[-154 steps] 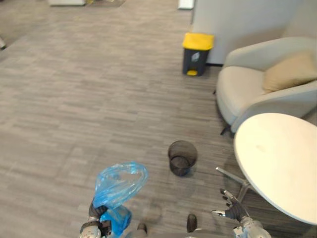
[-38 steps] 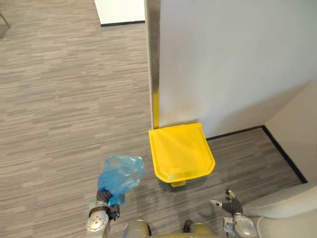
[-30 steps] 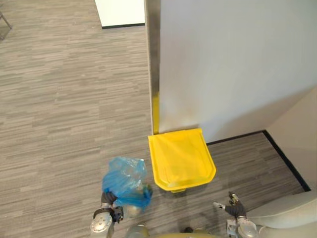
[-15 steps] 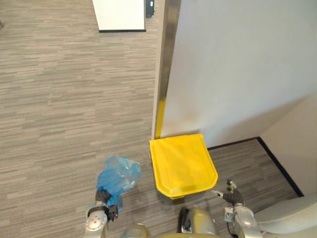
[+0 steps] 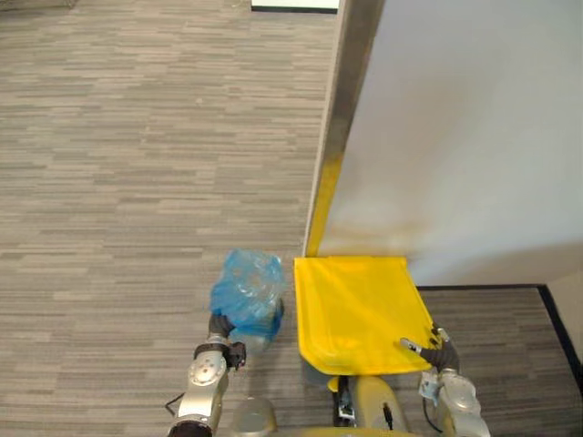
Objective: Gather rubbish on tea table into small bin, then transfer packed bag to large trash can.
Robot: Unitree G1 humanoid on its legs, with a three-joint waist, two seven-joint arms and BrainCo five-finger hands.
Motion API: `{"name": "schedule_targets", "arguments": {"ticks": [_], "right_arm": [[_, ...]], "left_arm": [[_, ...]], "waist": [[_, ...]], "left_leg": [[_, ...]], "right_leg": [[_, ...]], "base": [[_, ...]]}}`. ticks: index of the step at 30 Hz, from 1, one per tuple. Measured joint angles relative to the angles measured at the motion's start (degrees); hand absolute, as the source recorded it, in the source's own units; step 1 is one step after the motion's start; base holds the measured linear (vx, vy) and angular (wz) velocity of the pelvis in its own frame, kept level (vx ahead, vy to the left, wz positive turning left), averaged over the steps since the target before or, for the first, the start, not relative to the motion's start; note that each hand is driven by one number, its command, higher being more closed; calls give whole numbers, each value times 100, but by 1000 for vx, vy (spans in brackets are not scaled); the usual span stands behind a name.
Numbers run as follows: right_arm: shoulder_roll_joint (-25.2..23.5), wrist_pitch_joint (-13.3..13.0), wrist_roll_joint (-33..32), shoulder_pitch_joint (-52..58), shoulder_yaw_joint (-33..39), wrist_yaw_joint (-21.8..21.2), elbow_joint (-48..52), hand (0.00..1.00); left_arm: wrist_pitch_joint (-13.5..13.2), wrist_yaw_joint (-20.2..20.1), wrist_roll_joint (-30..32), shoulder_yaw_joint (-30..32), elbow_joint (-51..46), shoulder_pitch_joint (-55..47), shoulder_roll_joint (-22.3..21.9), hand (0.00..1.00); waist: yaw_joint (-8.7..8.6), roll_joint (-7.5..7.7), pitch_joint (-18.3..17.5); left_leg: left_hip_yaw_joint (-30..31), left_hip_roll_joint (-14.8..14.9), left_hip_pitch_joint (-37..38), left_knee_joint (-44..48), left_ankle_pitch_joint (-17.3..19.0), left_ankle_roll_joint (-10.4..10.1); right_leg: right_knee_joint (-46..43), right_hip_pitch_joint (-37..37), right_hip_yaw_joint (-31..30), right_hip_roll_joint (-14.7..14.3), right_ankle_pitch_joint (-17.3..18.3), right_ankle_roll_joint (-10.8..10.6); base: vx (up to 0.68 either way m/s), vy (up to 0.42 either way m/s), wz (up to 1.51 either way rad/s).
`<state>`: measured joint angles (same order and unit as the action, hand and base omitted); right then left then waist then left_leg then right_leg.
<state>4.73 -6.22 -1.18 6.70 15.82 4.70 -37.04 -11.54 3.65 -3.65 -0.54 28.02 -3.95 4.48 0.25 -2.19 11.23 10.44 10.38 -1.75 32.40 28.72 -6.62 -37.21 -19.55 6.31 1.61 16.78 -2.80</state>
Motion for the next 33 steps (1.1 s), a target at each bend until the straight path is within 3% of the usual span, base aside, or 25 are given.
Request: {"name": "schedule_targets", "arguments": {"ticks": [5,12,13,15,16,17,18,19,21,24,25,26,27,29,32,33], "right_arm": [[6,-18,-102,54,2,3,-271,0],[5,-86,-99,87,-24,7,-268,0],[7,-96,-95,86,-79,7,-239,0],[-2,-98,-86,45,-159,9,-219,0],[0,-106,-41,40,-297,7,-185,0],[4,-111,-39,34,-335,4,-180,0],[-10,-107,-28,11,-349,0,-160,0],[-45,-101,-26,96,-371,0,-22,0],[-56,-102,-11,298,-381,-3,53,0],[-41,-110,103,454,-514,-16,160,0],[-43,-121,148,503,-531,-66,195,0],[26,-116,170,459,-514,-88,193,0],[54,-120,175,436,-503,-87,205,0],[191,-127,174,369,-520,-51,207,0],[354,-131,157,257,-502,31,196,0],[347,-137,154,248,-497,36,205,0]], "left_arm": [[0,8,0,5,269,-42,70,100],[1,17,-3,44,307,-372,110,100],[0,30,-11,90,302,-389,129,100],[-1,46,-12,155,295,-408,174,100],[-2,53,-19,265,263,-457,211,100],[-1,64,-20,308,233,-499,214,100],[-10,71,-26,394,171,-611,143,100],[0,105,-31,493,147,-681,149,100],[3,143,-45,511,74,-762,164,100],[8,136,-44,522,-48,-958,143,100],[6,134,-43,533,-130,-1013,145,100],[32,135,-50,610,-146,-1007,70,100],[45,121,-53,582,-147,-1007,-30,100],[41,117,-90,563,-193,-996,-163,100],[43,124,-216,473,-315,-883,-219,100],[40,125,-237,471,-408,-848,-193,100]], "waist": [[-32,-89,-272],[-29,3,-313],[74,76,-269],[108,160,-217],[175,316,-184],[212,350,-180],[274,226,-167],[362,318,-156],[374,456,-210],[380,601,-328],[398,674,-386],[456,679,-443],[523,612,-488],[528,517,-507],[456,318,-422],[360,364,-410]], "left_leg": [[45,144,-101,-168,-129,-136],[-1,136,-42,-296,-352,-259],[-168,76,0,-357,-352,-257],[-348,-23,-70,-331,-364,-223],[-512,-181,-141,-255,-442,-93],[-590,-197,-195,-220,-491,-12],[-802,-41,-295,-284,-639,67],[-948,-69,-299,-404,-774,130],[-927,-134,-337,-591,-925,115],[-916,-183,-577,-873,-1305,82],[-899,-210,-757,-900,-1433,-10],[-875,-200,-984,-1024,-1731,-67],[-921,-154,-1079,-1178,-2019,45],[-957,-88,-1348,-1476,-2500,48],[-891,-9,-1671,-1955,-3266,-271],[-939,-34,-1624,-2203,-3475,-276]], "right_leg": [[139,-63,26,-119,-123,143],[260,56,-133,-136,-570,277],[344,54,-237,-84,-669,213],[504,35,-300,21,-900,132],[692,-8,-419,107,-1128,35],[890,-1,-501,103,-1250,-16],[1051,28,-483,54,-1500,-76],[-50,-110,-410,178,-1064,28],[-1028,106,-348,301,-686,-68],[-1724,689,-380,552,-388,-269],[-1398,865,-476,597,-90,-469],[-829,910,-460,429,192,-481],[-399,886,-465,342,266,-394],[203,817,-470,235,294,-343],[777,763,-160,74,213,-6],[1050,810,-7,189,90,187]], "base": [[18,-74,8],[-106,-36,13],[-210,18,-13],[-305,47,-19],[-461,79,-33],[-469,71,-65],[-399,40,-72],[-338,26,-62],[-291,-13,-12],[-242,-161,-3],[-238,-269,-3],[-173,-216,-11],[-132,-200,-15],[-102,-148,-2],[-194,-135,46],[-147,-53,48]]}}
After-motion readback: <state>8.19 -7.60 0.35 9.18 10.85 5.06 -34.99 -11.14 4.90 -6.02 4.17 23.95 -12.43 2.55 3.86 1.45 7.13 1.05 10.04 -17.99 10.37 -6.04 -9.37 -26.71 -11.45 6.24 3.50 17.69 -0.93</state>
